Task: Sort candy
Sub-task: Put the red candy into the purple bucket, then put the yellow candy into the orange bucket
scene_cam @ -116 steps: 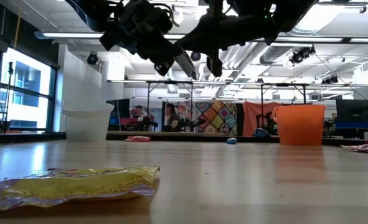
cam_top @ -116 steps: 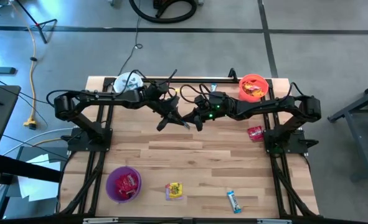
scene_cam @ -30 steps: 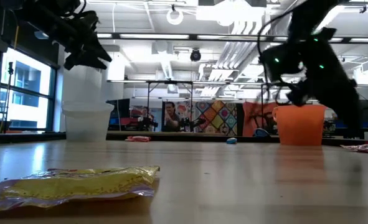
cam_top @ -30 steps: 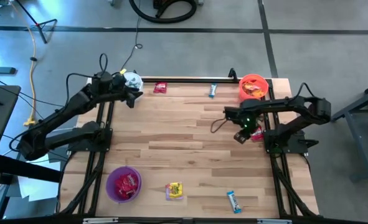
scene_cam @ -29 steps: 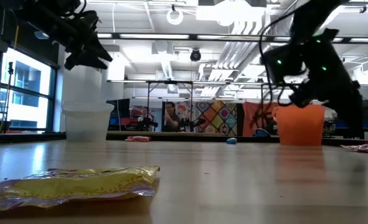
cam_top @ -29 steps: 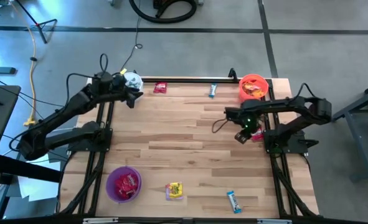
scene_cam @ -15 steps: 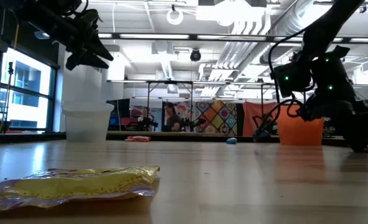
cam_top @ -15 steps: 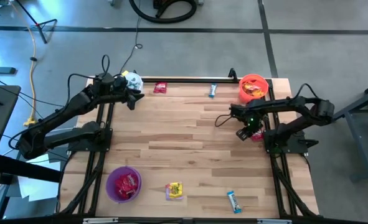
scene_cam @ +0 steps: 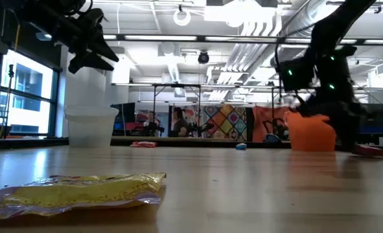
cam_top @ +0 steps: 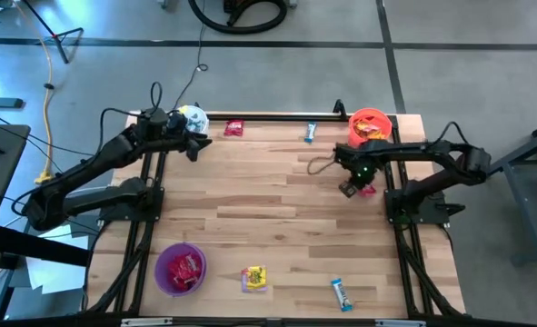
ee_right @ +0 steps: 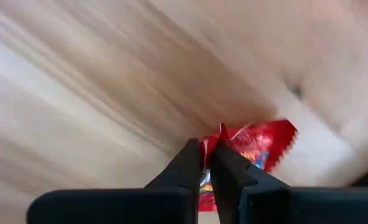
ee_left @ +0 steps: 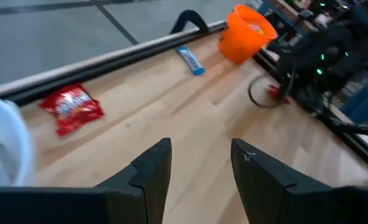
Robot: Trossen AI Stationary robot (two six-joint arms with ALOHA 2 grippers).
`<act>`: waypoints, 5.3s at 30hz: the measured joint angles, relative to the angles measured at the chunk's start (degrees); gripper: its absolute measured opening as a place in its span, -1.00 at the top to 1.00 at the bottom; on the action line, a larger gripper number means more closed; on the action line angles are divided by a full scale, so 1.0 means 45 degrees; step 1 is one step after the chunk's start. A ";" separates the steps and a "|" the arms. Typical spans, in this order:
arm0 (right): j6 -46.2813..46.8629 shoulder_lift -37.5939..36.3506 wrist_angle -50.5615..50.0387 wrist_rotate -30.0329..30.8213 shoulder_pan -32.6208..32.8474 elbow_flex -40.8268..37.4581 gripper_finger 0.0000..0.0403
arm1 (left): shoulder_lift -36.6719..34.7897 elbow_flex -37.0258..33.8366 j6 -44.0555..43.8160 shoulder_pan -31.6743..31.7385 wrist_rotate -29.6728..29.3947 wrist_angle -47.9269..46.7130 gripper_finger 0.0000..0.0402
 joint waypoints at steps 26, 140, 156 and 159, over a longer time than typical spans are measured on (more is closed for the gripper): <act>0.2013 0.4329 0.7318 0.1127 0.7760 0.9929 1.00 | -0.2801 -0.0285 0.2255 -0.2595 -0.0203 -0.0175 0.89; 0.4768 1.3309 0.2228 -0.2230 1.0498 1.6722 0.49 | -0.2997 -0.0290 0.2914 -0.2600 -0.2074 -0.0202 1.00; 0.3152 1.2024 0.1249 -0.0977 0.9563 1.7098 1.00 | -0.2997 -0.0290 0.3123 -0.2605 -0.1750 -0.0205 1.00; 0.2954 1.1308 0.0174 -0.0388 0.9051 1.7105 1.00 | -0.2997 -0.0290 0.3129 -0.2605 -0.1693 -0.0205 1.00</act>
